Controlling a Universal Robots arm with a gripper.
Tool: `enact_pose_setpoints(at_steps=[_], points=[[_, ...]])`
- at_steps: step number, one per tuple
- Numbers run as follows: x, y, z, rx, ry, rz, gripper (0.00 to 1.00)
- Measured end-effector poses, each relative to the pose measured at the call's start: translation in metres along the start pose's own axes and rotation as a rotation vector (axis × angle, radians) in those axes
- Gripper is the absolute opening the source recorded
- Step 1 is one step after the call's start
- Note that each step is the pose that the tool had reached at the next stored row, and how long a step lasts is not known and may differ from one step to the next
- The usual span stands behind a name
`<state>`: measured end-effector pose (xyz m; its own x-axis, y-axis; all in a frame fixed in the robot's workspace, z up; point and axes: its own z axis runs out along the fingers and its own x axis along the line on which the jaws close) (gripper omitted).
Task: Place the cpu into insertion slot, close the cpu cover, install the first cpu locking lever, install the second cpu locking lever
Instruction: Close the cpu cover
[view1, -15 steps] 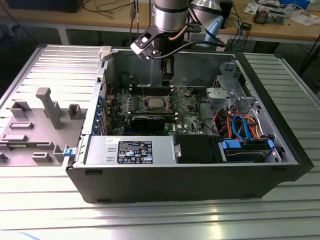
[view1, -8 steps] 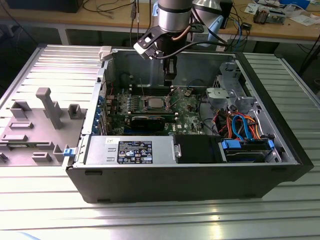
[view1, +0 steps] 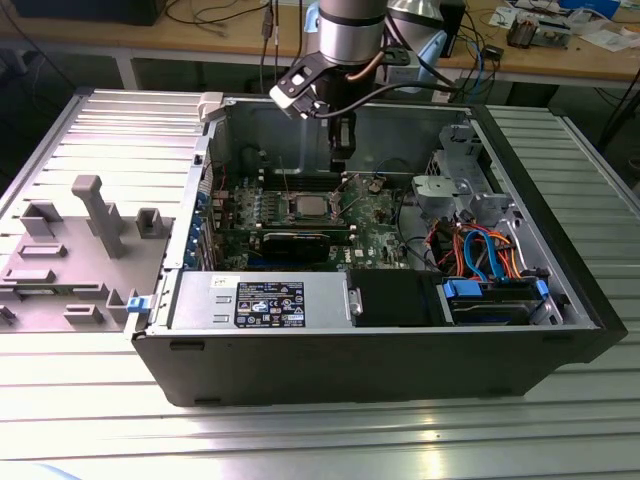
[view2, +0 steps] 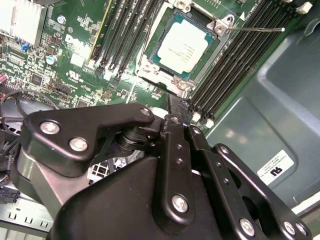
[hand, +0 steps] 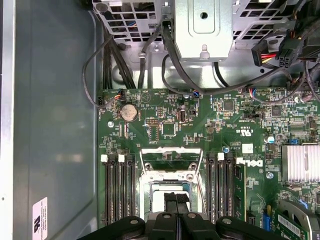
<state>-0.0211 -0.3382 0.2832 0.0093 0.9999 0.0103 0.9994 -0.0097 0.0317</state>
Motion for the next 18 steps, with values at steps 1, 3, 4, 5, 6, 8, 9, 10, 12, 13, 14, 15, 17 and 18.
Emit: enact_pose_setpoints(at_steps=[1,3,4,5,6,8,9,10,12,13,14,15,17,18], points=[[0.0,0.0002,0.0,0.0001,0.0,0.0,0.11],[0.0,0.0006,0.0,0.0,0.0,0.0,0.11],[0.0,0.0011,0.0,0.0,0.0,0.0,0.11],[0.0,0.0017,0.0,0.0,0.0,0.0,0.11],[0.0,0.0017,0.0,0.0,0.0,0.0,0.11],[0.0,0.0024,0.0001,0.0,0.0,0.0,0.11],[0.0,0.0027,0.0001,0.0,0.0,0.0,0.11],[0.0,0.0029,0.0001,0.0,0.0,0.0,0.11],[0.0,0.0034,0.0001,0.0,-0.0001,0.0,0.11],[0.0,0.0038,0.0001,0.0,0.0,0.0,0.11],[0.0,0.0042,0.0001,0.0,0.0,0.0,0.11],[0.0,0.0044,0.0001,0.0001,0.0,0.0,0.11],[0.0,0.005,0.0001,0.0,0.0,0.0,0.11],[0.0,0.0052,0.0001,0.0,0.0,0.0,0.11]])
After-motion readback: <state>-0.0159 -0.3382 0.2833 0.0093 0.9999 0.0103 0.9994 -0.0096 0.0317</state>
